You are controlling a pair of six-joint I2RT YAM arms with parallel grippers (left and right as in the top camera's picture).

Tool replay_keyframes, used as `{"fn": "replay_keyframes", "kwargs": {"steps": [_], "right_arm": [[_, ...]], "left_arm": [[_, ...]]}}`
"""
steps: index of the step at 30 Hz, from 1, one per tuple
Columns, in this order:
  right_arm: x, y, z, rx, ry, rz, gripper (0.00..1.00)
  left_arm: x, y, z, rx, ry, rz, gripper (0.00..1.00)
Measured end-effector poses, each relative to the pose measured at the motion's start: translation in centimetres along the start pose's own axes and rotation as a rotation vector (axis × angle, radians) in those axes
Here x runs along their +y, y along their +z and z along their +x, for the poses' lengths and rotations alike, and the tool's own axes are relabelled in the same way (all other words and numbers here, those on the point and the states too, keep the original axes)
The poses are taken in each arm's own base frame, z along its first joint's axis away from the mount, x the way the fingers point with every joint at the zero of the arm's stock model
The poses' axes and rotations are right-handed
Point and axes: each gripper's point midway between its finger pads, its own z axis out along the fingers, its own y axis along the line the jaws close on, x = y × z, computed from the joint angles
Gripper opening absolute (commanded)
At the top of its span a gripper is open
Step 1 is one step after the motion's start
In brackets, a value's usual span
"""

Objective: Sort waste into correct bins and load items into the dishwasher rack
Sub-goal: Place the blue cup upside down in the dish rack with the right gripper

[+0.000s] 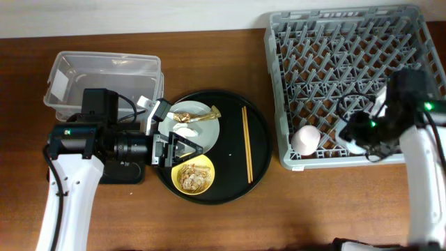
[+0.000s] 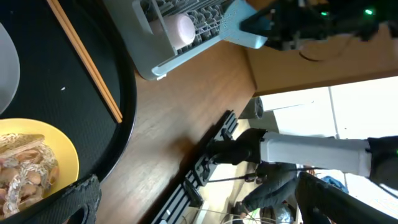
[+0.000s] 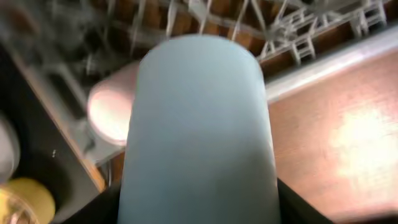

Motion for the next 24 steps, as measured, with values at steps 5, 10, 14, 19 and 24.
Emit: {"fn": "replay_keyframes", "kwargs": {"steps": [5, 10, 14, 19, 24], "right_arm": [[1.0, 4.2, -6.3, -0.112, -0.010, -0.024, 0.54], [0.6, 7.1, -5.9, -0.023, 0.023, -0.004, 0.94], [1.0, 6.3, -5.4, 0.006, 0.026, -0.021, 0.87], [6.7, -6.2, -3.0, -0.186, -0.116, -0.256, 0.90], [11.6, -16.9, 6.1, -0.413, -0.391, -0.486, 0.90]], "left_arm": [[0.6, 0.0, 0.1, 0.006, 0.002, -0.039, 0.99], [0.8, 0.0, 0.2, 0.008, 0.002, -0.048, 0.99], [0.8, 0.0, 0.3, 0.012, -0.004, -0.051, 0.99], [4.0, -0.4, 0.7, 0.040, -0.035, -0.242, 0.91], [8.9, 3.3, 0.8, 0.071, 0.020, -0.625, 0.60]]}}
